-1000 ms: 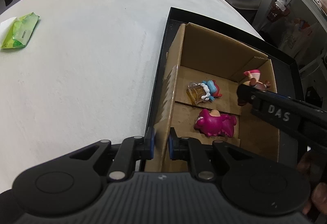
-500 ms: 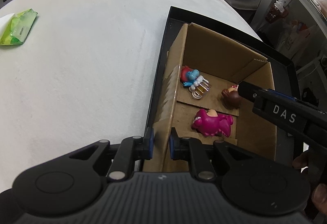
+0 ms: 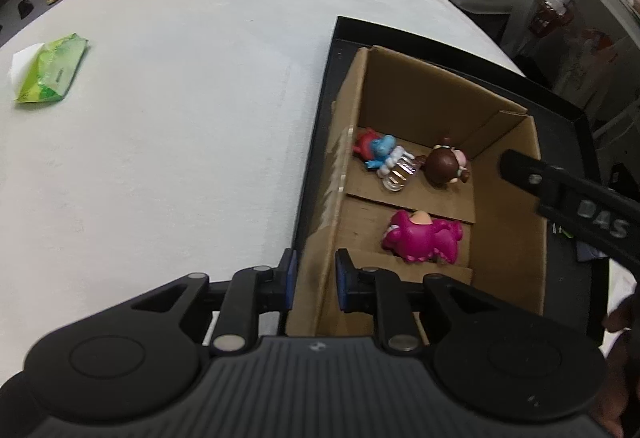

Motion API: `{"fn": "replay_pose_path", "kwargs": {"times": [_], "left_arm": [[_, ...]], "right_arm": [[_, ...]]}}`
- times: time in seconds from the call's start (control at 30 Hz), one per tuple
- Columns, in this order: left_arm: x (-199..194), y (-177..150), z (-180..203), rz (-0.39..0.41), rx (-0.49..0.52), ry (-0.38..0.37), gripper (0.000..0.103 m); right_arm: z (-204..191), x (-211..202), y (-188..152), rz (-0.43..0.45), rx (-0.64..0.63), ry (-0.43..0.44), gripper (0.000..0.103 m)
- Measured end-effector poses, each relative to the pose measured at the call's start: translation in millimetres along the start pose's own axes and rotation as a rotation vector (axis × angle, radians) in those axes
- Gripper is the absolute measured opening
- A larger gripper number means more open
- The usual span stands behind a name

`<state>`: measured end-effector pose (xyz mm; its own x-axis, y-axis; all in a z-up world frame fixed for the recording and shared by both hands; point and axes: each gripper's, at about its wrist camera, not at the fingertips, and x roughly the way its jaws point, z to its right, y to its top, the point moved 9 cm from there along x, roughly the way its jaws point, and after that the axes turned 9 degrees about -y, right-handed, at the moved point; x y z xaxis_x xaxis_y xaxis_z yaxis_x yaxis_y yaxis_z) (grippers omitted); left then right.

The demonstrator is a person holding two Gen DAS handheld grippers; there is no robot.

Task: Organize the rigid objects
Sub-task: 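Carry the brown monkey into the box and open the right tool, then reach the right tool to the green hexagon and grasp it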

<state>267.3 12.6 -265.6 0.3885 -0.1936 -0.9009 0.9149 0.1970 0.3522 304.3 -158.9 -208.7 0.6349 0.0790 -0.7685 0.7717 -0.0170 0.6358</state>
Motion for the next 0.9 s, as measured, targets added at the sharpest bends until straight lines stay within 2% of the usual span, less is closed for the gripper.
{"fn": "replay_pose_path", "kwargs": {"times": [0.1, 0.27, 0.43, 0.73, 0.9], "left_arm": [[-1.0, -0.2, -1.4, 0.003, -0.006, 0.026, 0.026], [-4.1, 2.2, 3.8, 0.014, 0.004, 0.061, 0.035], [-4.1, 5.8, 12.8, 0.022, 0.027, 0.090, 0.043], [9.5, 3.3, 20.9, -0.005, 0.049, 0.143, 0.044], [12.8, 6.7, 22.9, -0.010, 0.049, 0.171, 0.044]], "right_arm": [[8.1, -2.7, 1.3, 0.011, 0.017, -0.007, 0.062], [25.6, -2.6, 1.1, 0.028, 0.045, -0.045, 0.074], [43.0, -1.3, 0.8, 0.032, 0.075, -0.080, 0.076], [91.6, 4.3, 0.4, 0.032, 0.172, -0.178, 0.082], [115.6, 13.3, -4.3, 0.025, 0.175, -0.278, 0.082]]}}
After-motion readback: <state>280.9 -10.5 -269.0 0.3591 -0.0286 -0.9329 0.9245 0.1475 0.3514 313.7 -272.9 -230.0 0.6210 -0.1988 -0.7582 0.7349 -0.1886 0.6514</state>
